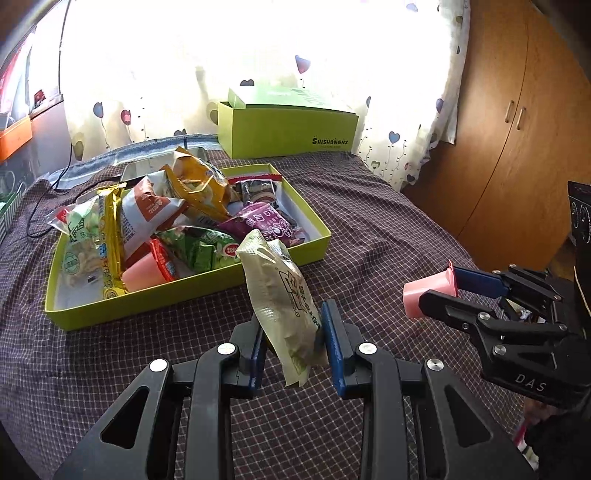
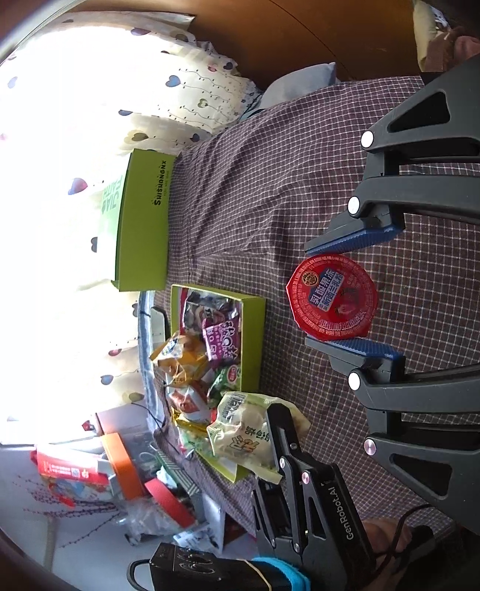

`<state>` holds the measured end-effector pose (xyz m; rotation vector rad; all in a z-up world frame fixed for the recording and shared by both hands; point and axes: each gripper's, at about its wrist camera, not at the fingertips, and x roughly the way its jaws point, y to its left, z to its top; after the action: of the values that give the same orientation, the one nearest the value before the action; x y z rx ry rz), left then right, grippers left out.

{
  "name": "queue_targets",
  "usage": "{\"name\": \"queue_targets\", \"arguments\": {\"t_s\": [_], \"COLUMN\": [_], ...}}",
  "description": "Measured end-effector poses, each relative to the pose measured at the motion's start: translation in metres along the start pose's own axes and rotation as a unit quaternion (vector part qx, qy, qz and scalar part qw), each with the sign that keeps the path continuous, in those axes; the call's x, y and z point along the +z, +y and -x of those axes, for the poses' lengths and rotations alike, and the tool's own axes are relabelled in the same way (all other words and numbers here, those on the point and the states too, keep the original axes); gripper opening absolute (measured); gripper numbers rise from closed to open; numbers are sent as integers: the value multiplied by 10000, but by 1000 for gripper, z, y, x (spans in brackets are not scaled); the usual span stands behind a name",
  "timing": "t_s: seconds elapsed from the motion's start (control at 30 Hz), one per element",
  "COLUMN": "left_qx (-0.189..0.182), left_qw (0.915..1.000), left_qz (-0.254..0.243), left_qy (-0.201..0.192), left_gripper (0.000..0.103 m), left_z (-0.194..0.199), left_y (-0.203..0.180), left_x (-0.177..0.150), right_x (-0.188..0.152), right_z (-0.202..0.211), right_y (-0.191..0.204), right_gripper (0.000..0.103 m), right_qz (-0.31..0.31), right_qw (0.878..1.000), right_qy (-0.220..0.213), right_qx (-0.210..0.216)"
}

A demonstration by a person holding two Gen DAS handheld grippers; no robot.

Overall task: Organize snacks
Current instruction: 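Carry the clear bag and pink cup over the tray with both tools, then lower the clear bag and pink cup into the tray and open both tools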

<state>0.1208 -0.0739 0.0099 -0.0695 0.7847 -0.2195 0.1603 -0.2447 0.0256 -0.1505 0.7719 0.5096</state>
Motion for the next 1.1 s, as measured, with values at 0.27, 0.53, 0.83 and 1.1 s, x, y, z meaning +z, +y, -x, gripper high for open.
{"name": "queue_targets", "arguments": {"t_s": [0.27,0.53,0.83,1.1], "left_qx": [340,742,1081,923], "left_qw": [9990,9957,9919,9942], "left_qz": [147,284,385,252], "left_qy": [-270,-477,-550,-488], "left_gripper": [29,29,29,30], "left_z": [17,28,21,2], "left_y": [32,76,136,157], "left_x": [9,13,15,16], "right_x": [30,52,74,92], "right_z": [-14,-35,-59,-91], "right_y": [29,48,58,69], "right_gripper": [41,41,41,41], "right_qz": [303,426,480,585], "right_qw": [9991,9981,9973,9966], "right_qy": [-164,-164,-171,-131], "right_qx": [248,424,520,559]}}
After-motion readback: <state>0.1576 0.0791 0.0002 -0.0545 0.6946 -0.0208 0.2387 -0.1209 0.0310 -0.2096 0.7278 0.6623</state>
